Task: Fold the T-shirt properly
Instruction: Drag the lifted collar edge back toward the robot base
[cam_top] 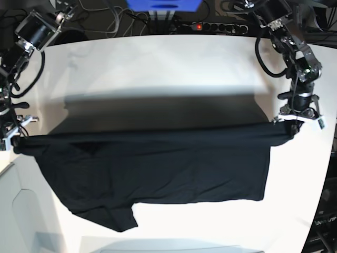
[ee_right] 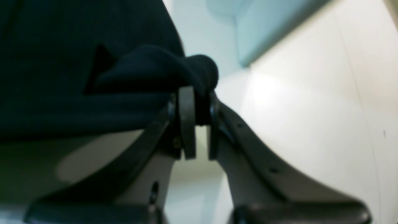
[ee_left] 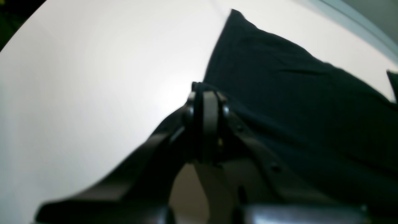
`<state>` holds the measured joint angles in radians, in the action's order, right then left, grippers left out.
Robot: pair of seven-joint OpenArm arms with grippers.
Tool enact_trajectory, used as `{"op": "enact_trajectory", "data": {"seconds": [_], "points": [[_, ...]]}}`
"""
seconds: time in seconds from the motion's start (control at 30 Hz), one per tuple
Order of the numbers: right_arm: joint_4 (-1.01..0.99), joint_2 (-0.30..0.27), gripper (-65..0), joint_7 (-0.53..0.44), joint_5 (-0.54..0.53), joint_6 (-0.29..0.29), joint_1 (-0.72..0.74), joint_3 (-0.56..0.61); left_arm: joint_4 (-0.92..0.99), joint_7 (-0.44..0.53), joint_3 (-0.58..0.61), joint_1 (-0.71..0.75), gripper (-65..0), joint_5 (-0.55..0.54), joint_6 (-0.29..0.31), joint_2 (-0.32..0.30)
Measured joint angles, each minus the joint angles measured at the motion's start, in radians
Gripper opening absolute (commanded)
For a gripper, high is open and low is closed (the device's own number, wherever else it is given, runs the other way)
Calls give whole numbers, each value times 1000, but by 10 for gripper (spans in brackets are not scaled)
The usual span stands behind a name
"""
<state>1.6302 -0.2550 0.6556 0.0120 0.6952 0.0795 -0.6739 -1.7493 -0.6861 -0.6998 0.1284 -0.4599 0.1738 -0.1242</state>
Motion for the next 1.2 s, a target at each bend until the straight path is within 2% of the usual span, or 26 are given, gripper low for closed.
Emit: {"op": "enact_trajectory", "data": {"seconds": [0.27,0.37,0.83,1.03,1.2], "points": [[-6,5,-650,17,-3,0,49,10,26,-18,-28,-11,-649,3,3,-9],[0,1,-650,-13,-17,0,71,10,-11,-17,-30,-6,-649,2,3,-8],[0,3,-650,-4,-18,0,-187,6,-25,-14,-106,147,-649,-3,6,39],[2,5,-650,-14,-34,8,-257,-103,-24,-17,-104,218,-649,-16,13,60],[2,9,-650,-13,-29,11,-356,-106,-24,-17,-103,283,-649,-13,14,64]]}}
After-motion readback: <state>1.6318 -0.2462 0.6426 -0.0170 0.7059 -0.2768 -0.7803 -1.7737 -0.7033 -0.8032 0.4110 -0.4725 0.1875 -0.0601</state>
